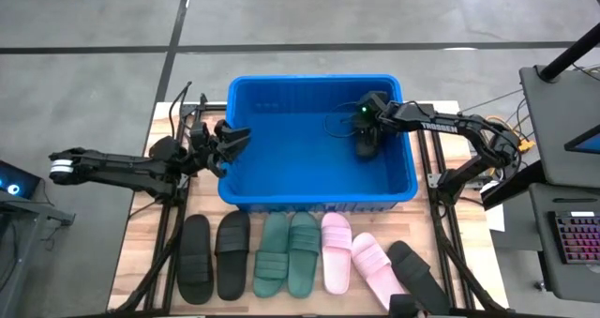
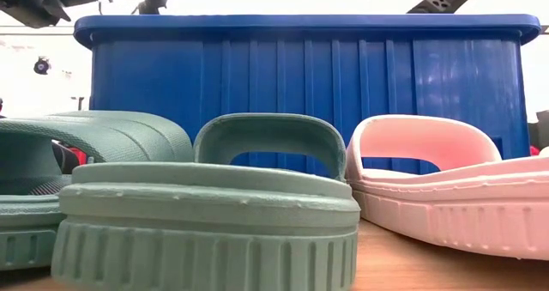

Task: Pick and place slides into bin
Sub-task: Put the black slipper into the blue bin

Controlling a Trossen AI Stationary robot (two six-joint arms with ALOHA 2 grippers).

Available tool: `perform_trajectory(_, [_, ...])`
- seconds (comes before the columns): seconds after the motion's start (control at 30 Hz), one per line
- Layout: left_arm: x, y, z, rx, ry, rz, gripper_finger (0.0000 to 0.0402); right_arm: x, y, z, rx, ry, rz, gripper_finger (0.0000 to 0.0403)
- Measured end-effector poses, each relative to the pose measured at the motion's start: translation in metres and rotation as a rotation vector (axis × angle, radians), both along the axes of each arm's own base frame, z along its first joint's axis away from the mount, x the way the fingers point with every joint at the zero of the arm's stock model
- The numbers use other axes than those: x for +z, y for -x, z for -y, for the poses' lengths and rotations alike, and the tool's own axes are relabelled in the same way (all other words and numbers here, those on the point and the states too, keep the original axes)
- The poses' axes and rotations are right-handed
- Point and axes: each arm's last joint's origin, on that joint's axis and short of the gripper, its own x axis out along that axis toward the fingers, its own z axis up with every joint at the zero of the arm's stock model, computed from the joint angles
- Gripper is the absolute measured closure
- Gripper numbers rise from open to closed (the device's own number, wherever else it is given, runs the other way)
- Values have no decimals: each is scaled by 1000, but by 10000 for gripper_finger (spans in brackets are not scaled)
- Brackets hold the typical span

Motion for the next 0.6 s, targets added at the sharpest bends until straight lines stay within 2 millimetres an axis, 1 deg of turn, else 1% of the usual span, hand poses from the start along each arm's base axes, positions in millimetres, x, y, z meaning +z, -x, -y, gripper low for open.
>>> perform_trajectory(0.13, [0, 0, 0, -1, -1, 0, 233, 6, -1, 1, 7, -17, -7, 259])
perform_trajectory(0.3, [0, 0, 0, -2, -1, 0, 233, 12, -2, 2, 18, -18, -16, 257])
perform_trajectory(0.6, [0, 0, 0, 1, -8, -3, 233, 16, 1, -3, -34, -151, 10, 261])
